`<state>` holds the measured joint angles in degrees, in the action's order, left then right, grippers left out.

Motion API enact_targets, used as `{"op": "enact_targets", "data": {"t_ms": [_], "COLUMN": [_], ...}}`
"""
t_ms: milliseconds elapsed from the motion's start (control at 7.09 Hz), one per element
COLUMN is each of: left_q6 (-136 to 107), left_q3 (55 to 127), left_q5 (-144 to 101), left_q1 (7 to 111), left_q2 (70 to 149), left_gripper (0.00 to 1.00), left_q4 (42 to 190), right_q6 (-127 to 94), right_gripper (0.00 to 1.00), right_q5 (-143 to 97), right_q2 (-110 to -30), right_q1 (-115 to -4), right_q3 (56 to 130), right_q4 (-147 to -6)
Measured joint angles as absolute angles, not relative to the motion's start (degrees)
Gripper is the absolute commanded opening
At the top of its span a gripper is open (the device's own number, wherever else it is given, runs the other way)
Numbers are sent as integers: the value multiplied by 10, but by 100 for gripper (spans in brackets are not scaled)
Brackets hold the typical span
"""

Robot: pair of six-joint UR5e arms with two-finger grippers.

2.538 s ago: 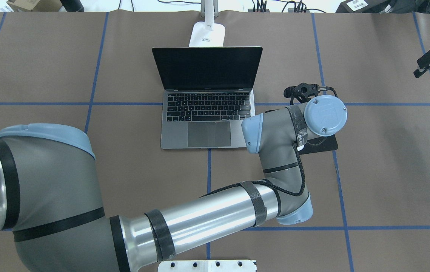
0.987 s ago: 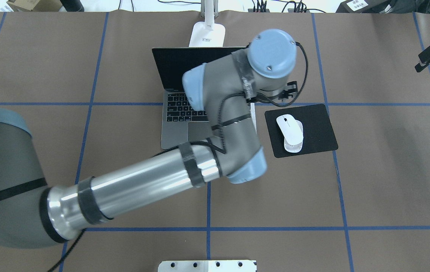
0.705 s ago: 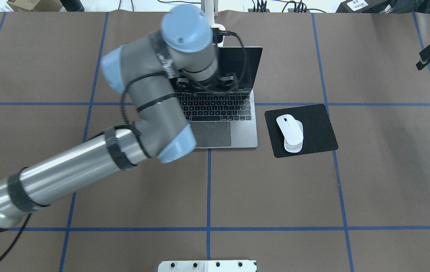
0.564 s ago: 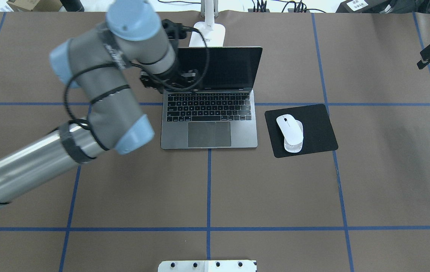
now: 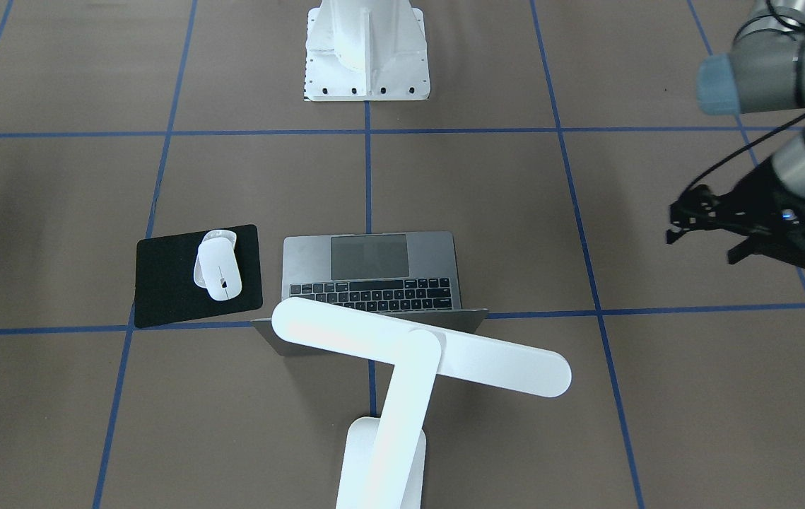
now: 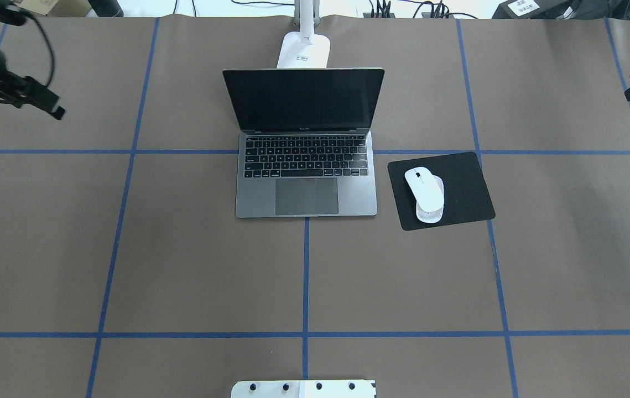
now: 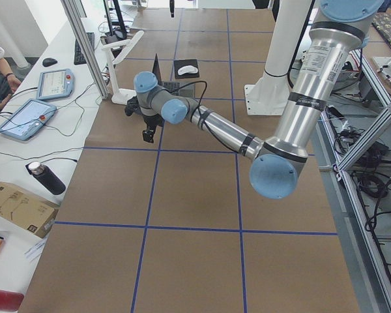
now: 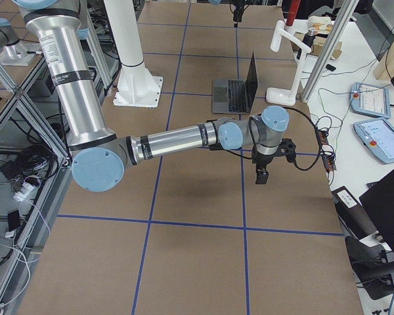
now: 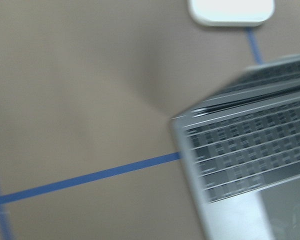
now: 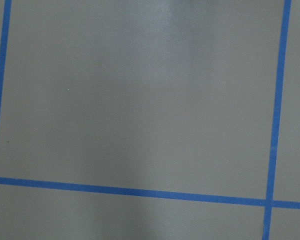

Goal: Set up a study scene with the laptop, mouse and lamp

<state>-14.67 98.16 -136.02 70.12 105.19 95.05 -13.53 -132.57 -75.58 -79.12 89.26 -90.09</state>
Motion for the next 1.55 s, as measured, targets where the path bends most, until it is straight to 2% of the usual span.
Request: {"op": "enact_targets", "data": {"t_ms": [423, 846, 1551], "left_q6": [-2, 12, 11], "left_q3": [914, 896, 907], "left_q5": [-1388, -1389, -1389], "left_q1": [812, 826, 827], "left_q2": [1005, 984, 962], "left_gripper": [99, 99, 99], "left_q4": [948, 942, 943], "right_q6": [-135, -135, -132], "right_gripper": [99, 99, 99], "right_q5": [-1325, -1329, -1331], "right_q2": [-826, -876, -877], "right_q1": [-814, -815, -814], "right_q3": [955, 992, 1006], "right_q4": [-901, -901, -901]}}
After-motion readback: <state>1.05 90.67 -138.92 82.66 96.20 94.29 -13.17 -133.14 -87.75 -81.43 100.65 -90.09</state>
